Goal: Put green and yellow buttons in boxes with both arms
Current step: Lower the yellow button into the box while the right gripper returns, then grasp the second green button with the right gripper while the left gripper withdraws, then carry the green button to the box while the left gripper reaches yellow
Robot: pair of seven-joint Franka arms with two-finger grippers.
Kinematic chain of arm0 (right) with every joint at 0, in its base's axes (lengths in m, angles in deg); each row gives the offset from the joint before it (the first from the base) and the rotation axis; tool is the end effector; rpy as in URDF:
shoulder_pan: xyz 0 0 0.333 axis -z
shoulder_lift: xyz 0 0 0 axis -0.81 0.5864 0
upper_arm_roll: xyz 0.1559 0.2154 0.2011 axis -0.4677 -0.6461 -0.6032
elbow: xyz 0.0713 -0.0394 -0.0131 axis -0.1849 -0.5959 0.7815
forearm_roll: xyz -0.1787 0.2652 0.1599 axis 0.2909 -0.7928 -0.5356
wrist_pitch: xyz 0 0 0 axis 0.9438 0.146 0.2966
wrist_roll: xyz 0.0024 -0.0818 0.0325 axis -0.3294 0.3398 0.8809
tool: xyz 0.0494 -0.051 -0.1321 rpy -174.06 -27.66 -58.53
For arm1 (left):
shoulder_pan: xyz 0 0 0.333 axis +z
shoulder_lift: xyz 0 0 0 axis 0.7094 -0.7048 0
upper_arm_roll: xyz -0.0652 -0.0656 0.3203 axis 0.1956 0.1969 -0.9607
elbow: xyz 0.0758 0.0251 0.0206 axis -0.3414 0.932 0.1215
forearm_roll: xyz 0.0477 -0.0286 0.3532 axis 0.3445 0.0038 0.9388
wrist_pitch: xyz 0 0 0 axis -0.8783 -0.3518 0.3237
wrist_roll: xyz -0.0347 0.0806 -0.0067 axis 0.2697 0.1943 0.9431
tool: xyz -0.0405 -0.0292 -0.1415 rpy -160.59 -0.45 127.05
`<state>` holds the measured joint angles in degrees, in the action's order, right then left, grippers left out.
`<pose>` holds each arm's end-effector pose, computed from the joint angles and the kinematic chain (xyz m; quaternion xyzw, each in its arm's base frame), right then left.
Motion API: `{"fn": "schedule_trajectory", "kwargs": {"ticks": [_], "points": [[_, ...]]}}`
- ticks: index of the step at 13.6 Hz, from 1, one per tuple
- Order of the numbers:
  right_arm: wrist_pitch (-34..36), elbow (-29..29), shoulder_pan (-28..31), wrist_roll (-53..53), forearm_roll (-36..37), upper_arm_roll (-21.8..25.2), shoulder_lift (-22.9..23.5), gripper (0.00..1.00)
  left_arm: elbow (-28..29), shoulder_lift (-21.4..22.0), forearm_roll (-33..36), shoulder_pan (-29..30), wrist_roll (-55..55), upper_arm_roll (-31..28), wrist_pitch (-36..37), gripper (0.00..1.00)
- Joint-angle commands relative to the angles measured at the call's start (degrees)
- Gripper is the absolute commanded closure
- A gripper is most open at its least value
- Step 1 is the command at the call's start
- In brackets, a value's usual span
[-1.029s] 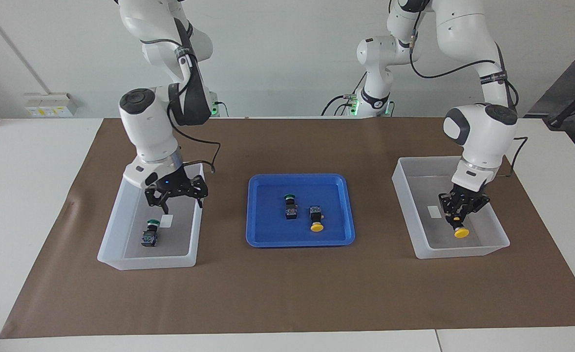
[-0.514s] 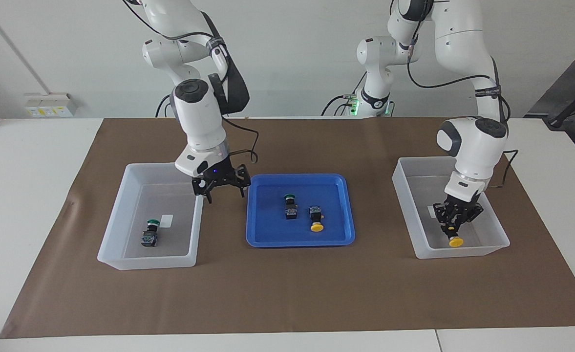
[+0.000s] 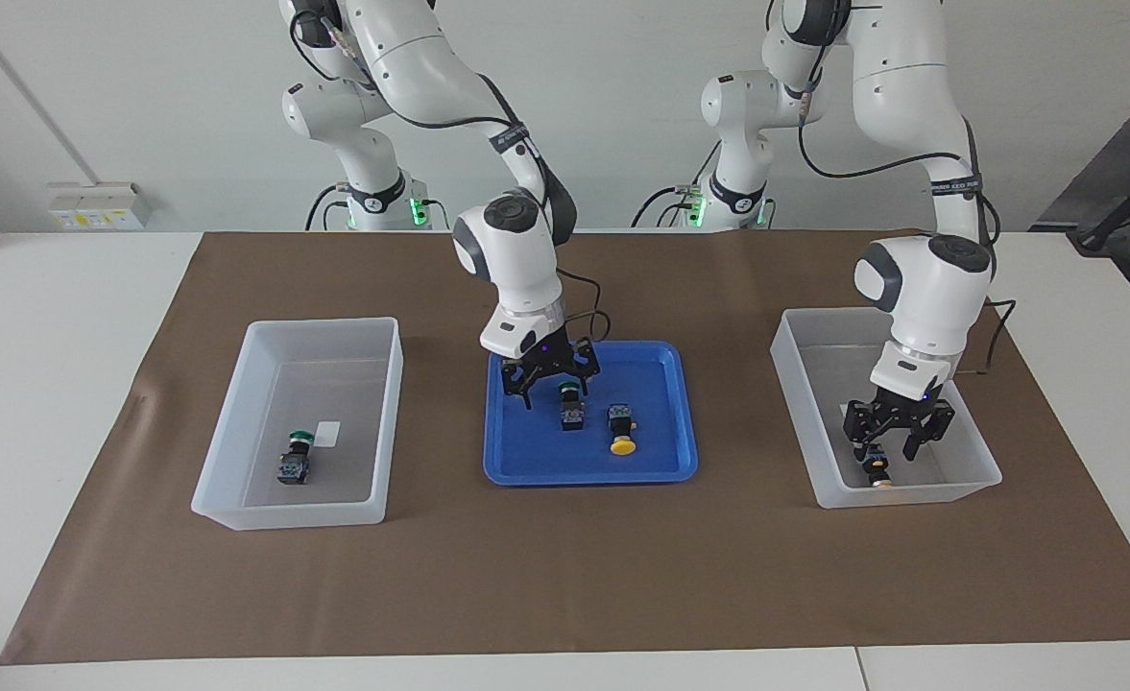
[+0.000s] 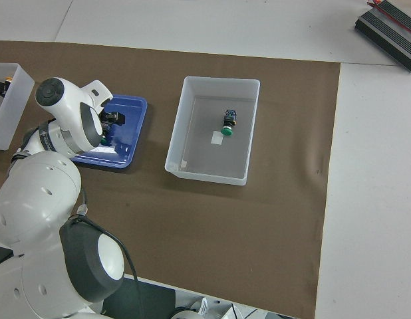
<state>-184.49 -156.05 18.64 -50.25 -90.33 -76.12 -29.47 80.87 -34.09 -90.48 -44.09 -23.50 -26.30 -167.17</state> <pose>0.5398 0.3537 0.3083 -0.9852 -0.0791 -0.1331 0.0737 0.6336 0.0160 0.3476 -0.9782 0.0567 -0.1995 0.0132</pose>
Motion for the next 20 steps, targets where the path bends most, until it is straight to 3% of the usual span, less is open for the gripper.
{"fn": "schedule_trajectory", "kwargs": {"ticks": [1,3,4,5,7,9,12,14,17,20], "points": [[-2.1,0.3,-0.2,-0.6,-0.3,0.1,1.7,0.00,0.6,4.2,-0.3,-0.4,0.4,-0.2,2.6,0.00],[-2.1,0.3,-0.2,-0.4,-0.2,0.1,1.9,0.00,0.8,8.1,-0.3,-0.6,0.7,-0.3,9.5,0.00],[-2.1,0.3,-0.2,-0.5,-0.2,0.1,2.0,0.11,0.8,9.3,-0.3,-0.8,0.7,-0.2,11.5,0.00],[-2.1,0.3,-0.3,-0.6,-0.2,0.1,2.1,0.29,0.8,9.9,-0.2,-1.3,0.6,-0.1,12.7,0.00],[-2.1,0.8,-0.9,-0.7,-0.3,0.1,2.2,0.56,0.8,11.2,-0.2,-3.0,0.5,-0.1,16.0,0.00],[-2.1,1.7,-0.9,-1.1,-0.4,0.1,2.4,1.00,-0.3,11.6,-0.2,-5.3,0.8,-0.2,18.8,0.00],[0.2,3.2,-0.1,-5.0,-0.3,0.2,1.4,1.00,-2.3,11.6,0.0,-9.2,3.4,0.0,22.4,0.00],[6.0,3.4,2.0,-4.9,-0.3,0.7,-3.2,1.00,-1.7,11.6,0.0,-12.2,6.6,0.2,21.0,0.00],[15.4,3.4,7.8,-2.9,-0.1,0.8,-10.1,1.00,-1.5,11.1,0.0,-17.7,10.0,0.4,20.7,0.00],[21.0,3.4,15.8,6.7,-0.1,0.7,-13.7,1.00,-1.8,7.4,0.0,-23.1,23.8,0.4,16.8,0.00]]}}
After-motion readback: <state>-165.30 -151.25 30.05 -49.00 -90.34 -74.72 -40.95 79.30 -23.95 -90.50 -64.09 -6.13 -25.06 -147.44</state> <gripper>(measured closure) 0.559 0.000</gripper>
